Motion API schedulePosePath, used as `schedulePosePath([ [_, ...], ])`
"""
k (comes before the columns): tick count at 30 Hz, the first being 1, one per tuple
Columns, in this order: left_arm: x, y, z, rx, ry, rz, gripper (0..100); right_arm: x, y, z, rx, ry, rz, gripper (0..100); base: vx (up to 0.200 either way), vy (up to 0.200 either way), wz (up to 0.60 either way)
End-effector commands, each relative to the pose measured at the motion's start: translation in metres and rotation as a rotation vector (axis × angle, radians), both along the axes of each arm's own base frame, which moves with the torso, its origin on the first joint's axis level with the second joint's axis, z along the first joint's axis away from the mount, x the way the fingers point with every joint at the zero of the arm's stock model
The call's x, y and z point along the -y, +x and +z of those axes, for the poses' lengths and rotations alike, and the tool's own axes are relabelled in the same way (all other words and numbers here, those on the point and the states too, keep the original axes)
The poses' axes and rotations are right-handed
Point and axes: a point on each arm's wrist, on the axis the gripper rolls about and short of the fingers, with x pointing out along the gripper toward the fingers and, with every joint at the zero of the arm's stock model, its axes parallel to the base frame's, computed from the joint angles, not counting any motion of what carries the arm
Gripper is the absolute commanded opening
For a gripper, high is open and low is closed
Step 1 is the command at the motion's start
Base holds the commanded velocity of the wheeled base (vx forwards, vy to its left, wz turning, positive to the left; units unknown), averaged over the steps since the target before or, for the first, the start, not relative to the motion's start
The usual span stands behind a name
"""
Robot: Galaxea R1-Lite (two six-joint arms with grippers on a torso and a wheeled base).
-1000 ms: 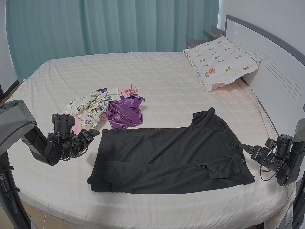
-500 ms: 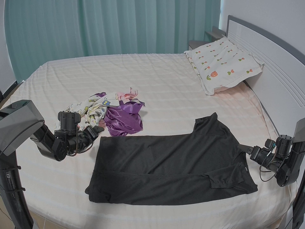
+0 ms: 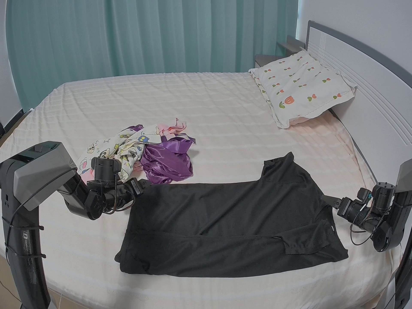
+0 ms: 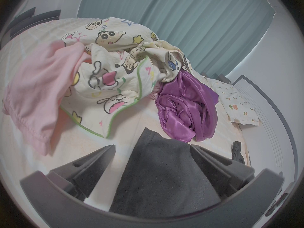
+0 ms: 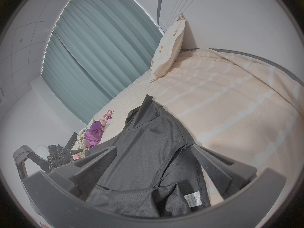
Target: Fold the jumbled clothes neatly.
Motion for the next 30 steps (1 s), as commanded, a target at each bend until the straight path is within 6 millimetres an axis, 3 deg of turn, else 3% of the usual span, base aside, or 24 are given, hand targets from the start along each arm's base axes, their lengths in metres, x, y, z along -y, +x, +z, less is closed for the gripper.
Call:
schedulePosePath([
  [1, 0.003, 0.006, -0.007, -0.001, 0.001, -0.005, 100, 0.0, 0.0, -0.002, -0.006, 0.0, 0.001, 100, 0.0, 0.0, 0.0],
  [10, 0.005, 0.019, -0.006, 0.03, -0.005, -0.003, 100, 0.0, 0.001, -0.005, -0.013, 0.0, 0.002, 100, 0.0, 0.0, 0.0],
  [11, 0.005, 0.019, -0.006, 0.03, -0.005, -0.003, 0, 0.0, 0.001, -0.005, -0.015, 0.0, 0.002, 100, 0.0, 0.0, 0.0],
  [18, 0.005, 0.02, -0.004, 0.055, -0.003, 0.002, 0, -0.002, 0.004, -0.004, -0.004, -0.002, 0.01, 100, 0.0, 0.0, 0.0],
  [24, 0.001, 0.015, 0.001, 0.061, 0.002, 0.019, 0, -0.01, 0.023, 0.003, 0.031, -0.008, 0.042, 100, 0.0, 0.0, 0.0],
  [28, -0.005, 0.007, 0.012, 0.067, 0.005, 0.041, 0, -0.015, 0.055, 0.02, 0.027, -0.019, 0.042, 100, 0.0, 0.0, 0.0],
  [30, -0.006, -0.003, 0.015, 0.053, 0.004, 0.041, 0, -0.021, 0.081, 0.028, 0.0, -0.038, 0.014, 100, 0.0, 0.0, 0.0],
])
